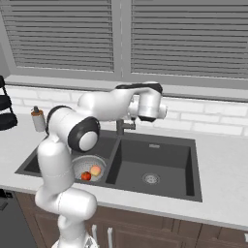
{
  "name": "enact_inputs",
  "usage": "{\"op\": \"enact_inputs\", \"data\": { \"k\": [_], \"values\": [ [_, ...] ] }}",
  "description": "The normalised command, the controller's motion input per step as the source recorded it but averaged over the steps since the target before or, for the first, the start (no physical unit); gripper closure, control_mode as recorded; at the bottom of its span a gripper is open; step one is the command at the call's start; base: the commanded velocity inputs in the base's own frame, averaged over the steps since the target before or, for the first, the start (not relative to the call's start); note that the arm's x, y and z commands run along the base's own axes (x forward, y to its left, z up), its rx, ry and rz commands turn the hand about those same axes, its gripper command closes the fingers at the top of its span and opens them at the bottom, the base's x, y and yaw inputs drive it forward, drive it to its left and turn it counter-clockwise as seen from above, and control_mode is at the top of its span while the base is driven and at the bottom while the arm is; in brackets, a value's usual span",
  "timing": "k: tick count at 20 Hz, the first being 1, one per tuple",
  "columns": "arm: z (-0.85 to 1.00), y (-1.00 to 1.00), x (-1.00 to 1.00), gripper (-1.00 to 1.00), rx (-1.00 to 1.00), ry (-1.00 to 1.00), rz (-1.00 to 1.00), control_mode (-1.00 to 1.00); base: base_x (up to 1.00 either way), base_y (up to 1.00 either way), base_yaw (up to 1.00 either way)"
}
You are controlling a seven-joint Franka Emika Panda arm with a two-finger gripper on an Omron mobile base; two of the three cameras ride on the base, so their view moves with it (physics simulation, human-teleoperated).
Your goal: Put the colander in the sink, put the peach, apple in the colander, and turn on the sink faucet and pour water over the colander.
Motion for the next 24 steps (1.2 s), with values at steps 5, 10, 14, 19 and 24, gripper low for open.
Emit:
{"op": "enact_inputs", "data": {
  "k": [5, 10, 14, 19, 24],
  "values": [
    [0.01, 0.43, 0.0, -1.0, -0.1, 0.0, -0.07, -1.0, 0.0, 0.0, 0.0],
    [0.0, 0.67, 0.0, -1.0, -0.12, 0.0, -0.14, -1.0, 0.0, 0.0, 0.0],
    [0.01, 0.87, 0.0, -1.0, -0.14, 0.0, -0.19, -1.0, 0.0, 0.0, 0.0],
    [0.05, 0.85, 0.0, -1.0, -0.11, -0.02, -0.23, -1.0, 0.0, 0.0, 0.0],
    [0.16, 0.52, 0.0, -1.0, -0.02, -0.03, -0.25, -1.0, 0.0, 0.0, 0.0]
  ]
}}
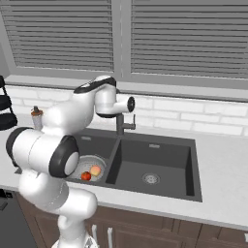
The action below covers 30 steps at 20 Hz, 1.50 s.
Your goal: Put the colander in the sink, put the peach, apple in the colander, and turn on the sink faucet and pour water over the colander.
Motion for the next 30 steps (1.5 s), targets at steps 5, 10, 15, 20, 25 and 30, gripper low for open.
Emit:
{"op": "enact_inputs", "data": {
  "k": [5, 10, 15, 20, 25, 30],
  "values": [
    [0.23, 0.24, 0.0, -1.0, 0.0, -0.01, -0.24, -1.0, 0.0, 0.0, 0.0],
    [0.42, -0.41, -0.18, -1.0, 0.01, 0.0, -0.15, -1.0, 0.0, 0.0, 0.0],
    [0.07, -0.61, -0.2, -1.0, 0.0, 0.13, -0.19, -1.0, 0.0, 0.0, 0.0],
    [0.0, -0.62, -0.18, -1.0, 0.0, 0.28, -0.24, -1.0, 0.0, 0.0, 0.0],
    [-0.04, -0.85, -0.31, -1.0, 0.11, 0.27, -0.32, -1.0, 0.0, 0.0, 0.0],
    [-0.26, -0.74, -0.29, -1.0, 0.36, 0.09, -0.42, -1.0, 0.0, 0.0, 0.0]
  ]
}}
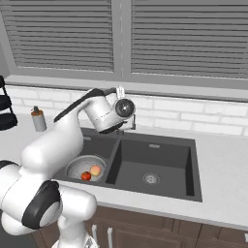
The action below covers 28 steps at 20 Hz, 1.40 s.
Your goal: Put the colander in the sink, put the peach, apple in the colander, and turn on the sink faucet and pour water over the colander.
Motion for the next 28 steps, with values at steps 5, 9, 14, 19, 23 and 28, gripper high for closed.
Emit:
{"op": "enact_inputs", "data": {
  "k": [5, 9, 14, 19, 23, 28],
  "values": [
    [-0.43, -0.57, -0.11, -1.0, 0.46, 0.0, -0.43, -1.0, 0.0, 0.0, 0.0],
    [-0.36, -0.44, -0.01, -1.0, 0.5, 0.01, -0.43, -1.0, 0.0, 0.0, 0.0],
    [-0.26, -0.03, 0.0, -1.0, 0.51, 0.05, -0.38, -1.0, 0.0, 0.0, 0.0],
    [-0.21, 0.0, 0.0, -1.0, 0.48, 0.14, -0.19, -1.0, 0.0, 0.0, 0.0],
    [-0.1, -0.13, 0.0, -1.0, 0.52, 0.12, 0.0, -1.0, 0.0, 0.0, 0.0],
    [-0.18, -0.09, 0.0, -1.0, 0.61, -0.1, 0.0, -1.0, 0.0, 0.0, 0.0]
  ]
}}
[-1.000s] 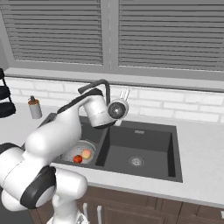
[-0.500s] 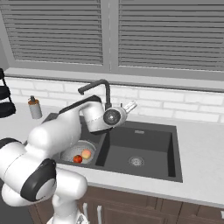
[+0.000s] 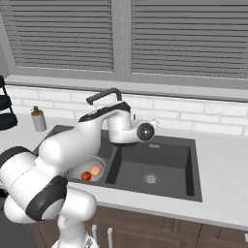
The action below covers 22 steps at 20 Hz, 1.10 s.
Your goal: Put the colander in the sink, put the peach, apple in the colander, and turn on the sink faucet and pour water over the colander.
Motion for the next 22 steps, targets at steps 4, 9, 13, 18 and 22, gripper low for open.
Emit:
{"op": "enact_inputs", "data": {
  "k": [4, 9, 13, 18, 22],
  "values": [
    [-0.39, 0.02, 0.05, -1.0, 0.48, -0.17, 0.0, -1.0, 0.0, 0.0, 0.0],
    [-0.4, 0.29, 0.17, -1.0, 0.34, -0.19, 0.0, -1.0, 0.0, 0.0, 0.0],
    [-0.18, 0.51, 0.13, -1.0, 0.14, -0.22, 0.0, -1.0, 0.0, 0.0, 0.0],
    [-0.07, 0.33, 0.01, -1.0, 0.04, -0.28, 0.0, -1.0, 0.0, 0.0, 0.0],
    [0.0, 0.04, 0.04, -1.0, 0.0, -0.26, -0.04, -1.0, 0.0, 0.0, 0.0]
  ]
}}
